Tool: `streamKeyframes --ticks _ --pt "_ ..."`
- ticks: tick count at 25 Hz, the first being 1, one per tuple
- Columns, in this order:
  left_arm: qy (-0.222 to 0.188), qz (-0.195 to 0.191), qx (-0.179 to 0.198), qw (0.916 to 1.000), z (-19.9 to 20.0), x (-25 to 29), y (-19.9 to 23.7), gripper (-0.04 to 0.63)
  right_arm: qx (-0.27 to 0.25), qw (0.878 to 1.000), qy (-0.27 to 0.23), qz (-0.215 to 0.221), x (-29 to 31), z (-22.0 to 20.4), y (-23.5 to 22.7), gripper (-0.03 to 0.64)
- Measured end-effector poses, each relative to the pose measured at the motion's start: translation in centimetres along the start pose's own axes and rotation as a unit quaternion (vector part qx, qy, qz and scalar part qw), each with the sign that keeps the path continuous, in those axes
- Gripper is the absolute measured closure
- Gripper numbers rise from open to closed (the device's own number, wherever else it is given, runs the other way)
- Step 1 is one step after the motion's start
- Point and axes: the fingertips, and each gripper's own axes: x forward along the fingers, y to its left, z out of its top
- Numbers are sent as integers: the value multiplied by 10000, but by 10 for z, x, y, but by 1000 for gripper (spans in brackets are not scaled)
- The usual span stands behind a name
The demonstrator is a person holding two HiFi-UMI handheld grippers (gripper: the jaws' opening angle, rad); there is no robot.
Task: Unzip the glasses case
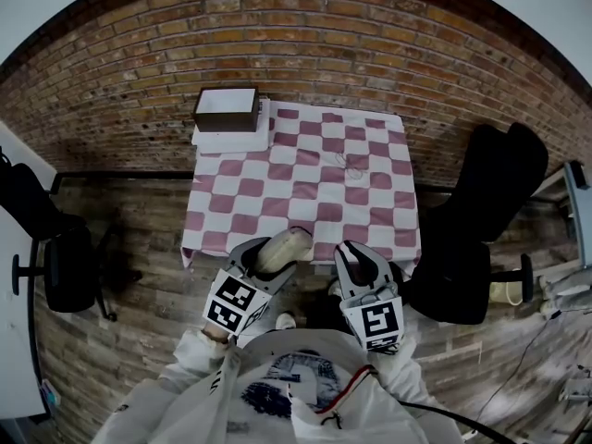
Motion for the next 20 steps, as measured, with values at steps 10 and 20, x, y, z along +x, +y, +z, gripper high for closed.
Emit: streamKeyframes --ticks 10,20 --pt "-724 189 -450 9962 19 -9 6 302 849 9962 -70 -155 -3 -4 -12 569" --pt "-1125 412 -615 9909 25 -17 11 302 1278 9912 -194 -302 -6 -7 -16 600"
